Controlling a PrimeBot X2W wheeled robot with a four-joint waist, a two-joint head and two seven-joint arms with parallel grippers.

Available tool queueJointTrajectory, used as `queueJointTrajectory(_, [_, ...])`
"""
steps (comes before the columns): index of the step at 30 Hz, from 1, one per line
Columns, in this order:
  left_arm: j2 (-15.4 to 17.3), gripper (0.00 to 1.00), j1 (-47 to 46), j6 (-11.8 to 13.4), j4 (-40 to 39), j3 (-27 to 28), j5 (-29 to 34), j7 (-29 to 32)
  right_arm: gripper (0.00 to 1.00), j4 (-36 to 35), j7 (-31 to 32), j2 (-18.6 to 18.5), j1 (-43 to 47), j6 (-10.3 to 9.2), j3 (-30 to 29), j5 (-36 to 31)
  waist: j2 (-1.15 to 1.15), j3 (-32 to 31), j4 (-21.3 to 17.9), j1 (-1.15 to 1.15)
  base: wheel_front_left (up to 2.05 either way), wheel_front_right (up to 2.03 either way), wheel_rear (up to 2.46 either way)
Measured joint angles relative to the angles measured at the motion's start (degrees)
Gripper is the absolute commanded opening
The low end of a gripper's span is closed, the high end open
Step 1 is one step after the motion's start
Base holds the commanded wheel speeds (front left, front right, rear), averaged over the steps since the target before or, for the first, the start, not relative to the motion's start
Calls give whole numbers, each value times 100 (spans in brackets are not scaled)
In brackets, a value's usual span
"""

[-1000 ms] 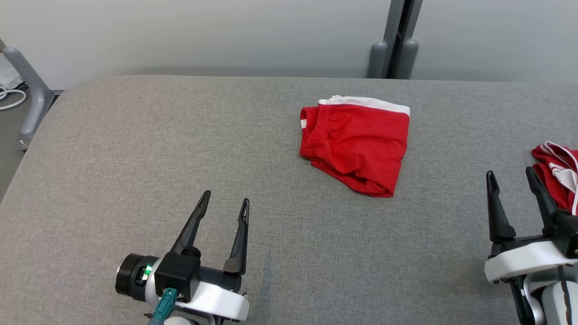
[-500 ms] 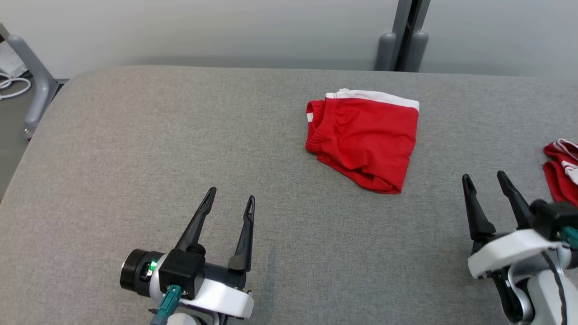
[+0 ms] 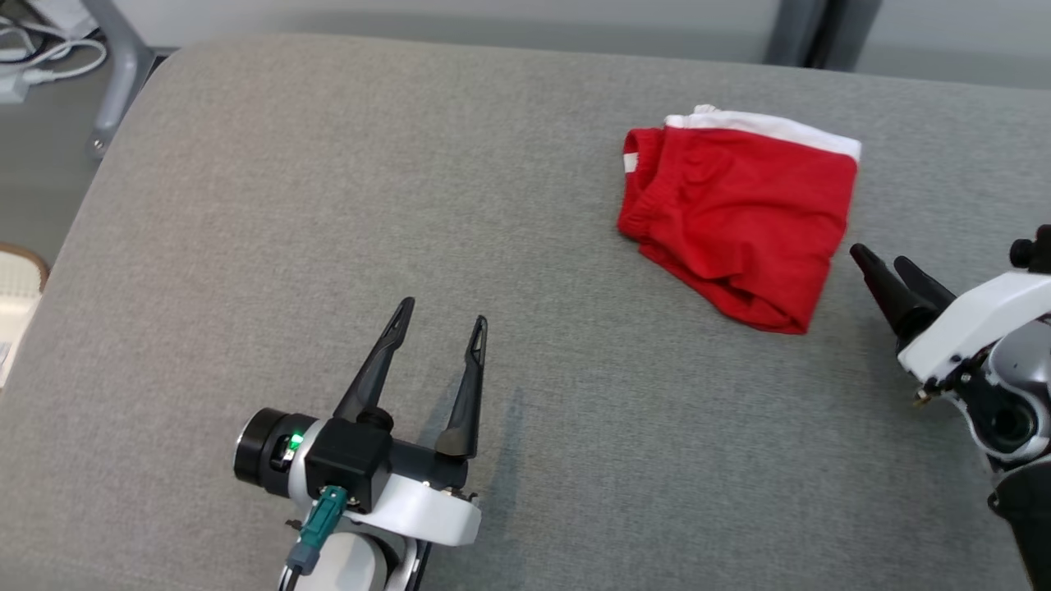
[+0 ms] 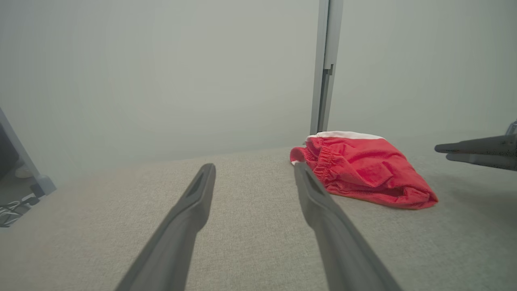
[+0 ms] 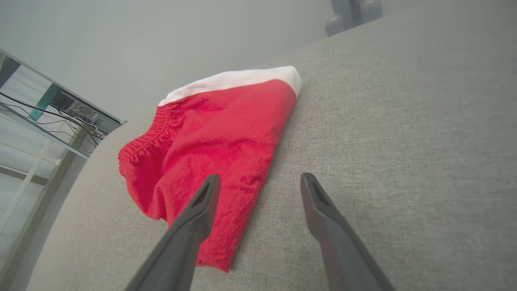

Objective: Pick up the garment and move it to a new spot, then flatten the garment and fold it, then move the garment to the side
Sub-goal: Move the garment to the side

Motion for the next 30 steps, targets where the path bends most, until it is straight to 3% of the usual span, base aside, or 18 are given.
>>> queueJointTrajectory(2, [1,100,-77,43,-22,-157,-78,-1,100,305,494,68,-216,0,-242,635,0,122,162,0,0,0,0])
queueJointTrajectory(6, [-2,100,-147,175,-45,-300,-122,0,100,777,905,27,-489,-1,-446,828,0,241,391,0,0,0,0])
queueJointTrajectory(19, [3,100,-179,287,-82,-197,-281,0,100,1528,1266,291,-1114,0,-717,1098,0,374,811,0,0,0,0])
queueJointTrajectory(20, [0,100,-179,285,-96,-214,-281,0,93,1666,1263,322,-1210,0,-756,1103,0,382,836,0,0,0,0])
queueJointTrajectory(21, [0,100,-179,285,-96,-214,-281,0,93,1666,1263,322,-1210,0,-756,1103,0,382,836,0,0,0,0])
queueJointTrajectory(23, [2,100,-188,277,-98,-254,-280,0,62,1763,1234,324,-1295,0,-781,1073,0,394,869,0,0,0,0])
queueJointTrajectory(25, [0,100,-217,267,-98,-308,-280,0,66,1844,1225,335,-1355,0,-827,1072,0,407,913,0,0,0,0])
queueJointTrajectory(26, [0,100,-240,266,-97,-328,-280,0,51,1862,1224,331,-1382,1,-832,1072,0,412,936,0,0,0,0])
queueJointTrajectory(28, [0,100,-272,267,-103,-341,-278,0,4,1875,1207,326,-1401,1,-815,1068,0,418,978,0,0,0,0])
queueJointTrajectory(30, [2,100,-274,275,-105,-338,-270,0,0,1885,1172,297,-1401,2,-771,1027,0,417,1004,0,0,0,0])
